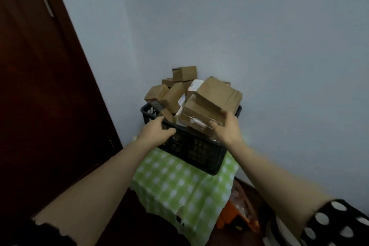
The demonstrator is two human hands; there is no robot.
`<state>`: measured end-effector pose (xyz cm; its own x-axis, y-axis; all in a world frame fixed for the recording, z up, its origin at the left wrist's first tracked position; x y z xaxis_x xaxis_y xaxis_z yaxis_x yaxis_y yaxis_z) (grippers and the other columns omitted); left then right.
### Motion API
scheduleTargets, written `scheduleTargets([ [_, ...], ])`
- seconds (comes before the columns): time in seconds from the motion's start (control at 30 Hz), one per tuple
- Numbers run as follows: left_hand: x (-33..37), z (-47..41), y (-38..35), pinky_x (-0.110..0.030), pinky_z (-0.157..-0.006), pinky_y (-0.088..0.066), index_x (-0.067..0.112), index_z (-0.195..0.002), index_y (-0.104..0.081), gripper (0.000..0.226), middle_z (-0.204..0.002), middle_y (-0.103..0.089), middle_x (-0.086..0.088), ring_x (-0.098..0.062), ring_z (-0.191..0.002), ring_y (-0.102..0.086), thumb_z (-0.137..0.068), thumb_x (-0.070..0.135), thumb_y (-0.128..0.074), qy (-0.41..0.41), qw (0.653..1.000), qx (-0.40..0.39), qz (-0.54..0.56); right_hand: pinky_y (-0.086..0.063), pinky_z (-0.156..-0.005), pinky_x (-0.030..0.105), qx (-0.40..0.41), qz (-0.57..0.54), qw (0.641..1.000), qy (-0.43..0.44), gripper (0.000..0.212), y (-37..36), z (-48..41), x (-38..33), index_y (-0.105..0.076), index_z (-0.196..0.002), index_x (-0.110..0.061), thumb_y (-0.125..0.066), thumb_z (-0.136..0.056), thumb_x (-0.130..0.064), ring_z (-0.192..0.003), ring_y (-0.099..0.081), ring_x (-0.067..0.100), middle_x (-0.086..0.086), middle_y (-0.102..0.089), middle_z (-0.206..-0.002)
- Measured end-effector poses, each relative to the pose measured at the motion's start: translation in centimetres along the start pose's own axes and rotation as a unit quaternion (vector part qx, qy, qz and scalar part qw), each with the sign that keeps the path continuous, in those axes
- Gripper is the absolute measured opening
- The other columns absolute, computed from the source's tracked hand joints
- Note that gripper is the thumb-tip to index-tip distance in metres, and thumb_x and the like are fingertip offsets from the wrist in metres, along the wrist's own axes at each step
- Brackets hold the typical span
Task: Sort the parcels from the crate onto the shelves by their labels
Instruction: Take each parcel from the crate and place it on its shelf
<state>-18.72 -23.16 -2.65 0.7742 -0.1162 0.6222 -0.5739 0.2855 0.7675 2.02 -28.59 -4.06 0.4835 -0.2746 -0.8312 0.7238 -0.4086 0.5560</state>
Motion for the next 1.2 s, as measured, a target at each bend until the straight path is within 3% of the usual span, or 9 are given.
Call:
scheduleTargets([
  [0.1,1.4,-4.8,-0.2,-0.032,-0.093,-0.040,0.016,-0.142,-0.040,0.058,-0.144,-0.042,-0.010,-0.027,-0.131,-0.039,-0.091,0.039,-0.057,-0.031,0.999,-0.011,0.036,-0.045,-0.100,0.042,0.078,-0.073,0.993,-0.056,0.059,1.5,-3.3,1.4,-0.036,-0.140,-0.011,-0.061,-0.088,-0.021,-0.119,-0.052,0.027,0.003,-0.046,-0.131],
  [0.27,4.6,-11.9,-1.0,-0.036,-0.104,-0.037,0.012,-0.147,-0.032,0.063,-0.146,-0.041,-0.007,-0.024,-0.131,-0.041,-0.094,0.042,-0.052,-0.060,0.995,-0.032,0.075,-0.036,-0.106,0.038,0.130,-0.113,0.974,-0.147,0.061,3.4,-8.0,3.9,-0.029,-0.145,-0.007,-0.057,-0.093,-0.022,-0.132,-0.041,0.028,0.012,-0.039,-0.146],
  [0.47,8.2,-18.4,-3.6,-0.043,-0.106,-0.038,0.012,-0.146,-0.034,0.058,-0.140,-0.048,-0.010,-0.027,-0.127,-0.046,-0.097,0.040,-0.046,-0.045,0.991,-0.049,0.116,-0.033,-0.110,0.043,0.089,-0.166,0.960,-0.205,0.065,3.3,-13.5,7.1,-0.016,-0.150,-0.005,-0.046,-0.098,-0.033,-0.135,-0.036,0.031,0.013,-0.029,-0.152],
  [0.67,10.1,-21.6,-6.2,-0.040,-0.113,-0.030,0.012,-0.149,-0.025,0.063,-0.152,-0.031,-0.009,-0.027,-0.138,-0.033,-0.096,0.033,-0.051,-0.017,0.990,-0.055,0.129,-0.043,-0.101,0.049,0.043,-0.239,0.950,-0.195,0.036,2.5,-17.4,7.6,-0.049,-0.125,-0.012,-0.035,-0.101,-0.033,-0.107,-0.052,0.024,0.007,-0.054,-0.120],
  [0.8,9.9,-21.3,-5.6,-0.037,-0.090,-0.049,0.013,-0.139,-0.047,0.058,-0.135,-0.052,-0.010,-0.022,-0.112,-0.054,-0.083,0.017,-0.060,-0.012,0.976,-0.035,0.213,-0.048,-0.088,0.037,0.086,-0.243,0.957,-0.133,0.041,2.9,-17.9,6.4,-0.048,-0.131,-0.014,-0.034,-0.101,-0.037,-0.109,-0.052,0.020,0.005,-0.055,-0.127],
  [0.9,10.1,-20.0,-3.8,-0.027,-0.063,-0.045,0.013,-0.083,-0.060,0.015,-0.083,-0.056,-0.004,-0.017,-0.077,-0.050,-0.089,0.014,-0.046,0.023,0.939,0.013,0.342,-0.044,-0.096,0.036,0.103,-0.280,0.951,-0.085,0.039,3.3,-18.3,4.6,-0.053,-0.123,-0.016,-0.039,-0.098,-0.043,-0.112,-0.052,0.018,0.001,-0.057,-0.122],
  [0.97,10.1,-19.1,-2.3,-0.017,-0.048,-0.043,0.014,-0.070,-0.049,0.030,-0.065,-0.051,0.000,-0.014,-0.061,-0.048,-0.097,0.021,-0.040,0.060,0.895,0.037,0.441,-0.043,-0.101,0.044,0.084,-0.327,0.937,-0.085,0.039,2.9,-18.6,3.1,-0.057,-0.107,-0.022,-0.043,-0.092,-0.055,-0.107,-0.055,0.018,-0.002,-0.060,-0.112],
  [1.1,8.5,-17.0,0.7,-0.021,-0.050,-0.047,0.014,-0.093,-0.063,0.049,-0.072,-0.063,-0.001,-0.015,-0.066,-0.061,-0.088,0.060,-0.048,0.102,0.883,0.056,0.455,-0.048,-0.095,0.048,0.041,-0.386,0.918,-0.079,0.025,1.0,-18.2,0.2,-0.056,-0.082,-0.025,-0.052,-0.092,-0.048,-0.089,-0.057,0.013,-0.006,-0.059,-0.088],
  [1.2,6.5,-15.0,3.2,-0.030,-0.062,-0.053,0.015,-0.100,-0.063,0.050,-0.086,-0.067,-0.005,-0.022,-0.083,-0.064,-0.081,0.061,-0.059,0.147,0.884,0.046,0.442,-0.049,-0.094,0.049,0.008,-0.395,0.916,-0.068,0.023,-0.8,-17.1,-1.9,-0.059,-0.088,-0.020,-0.056,-0.091,-0.043,-0.091,-0.058,0.013,-0.005,-0.062,-0.092],
])
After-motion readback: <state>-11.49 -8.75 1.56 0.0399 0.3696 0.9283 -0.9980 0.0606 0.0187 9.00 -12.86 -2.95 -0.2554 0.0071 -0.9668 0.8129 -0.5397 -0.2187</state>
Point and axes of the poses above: each hand's wrist, its own z-axis away from the middle knuckle, its own y-axis out of the back of the hand, x = y × z, the point moved 4 cm from there along -z, towards the middle knuckle
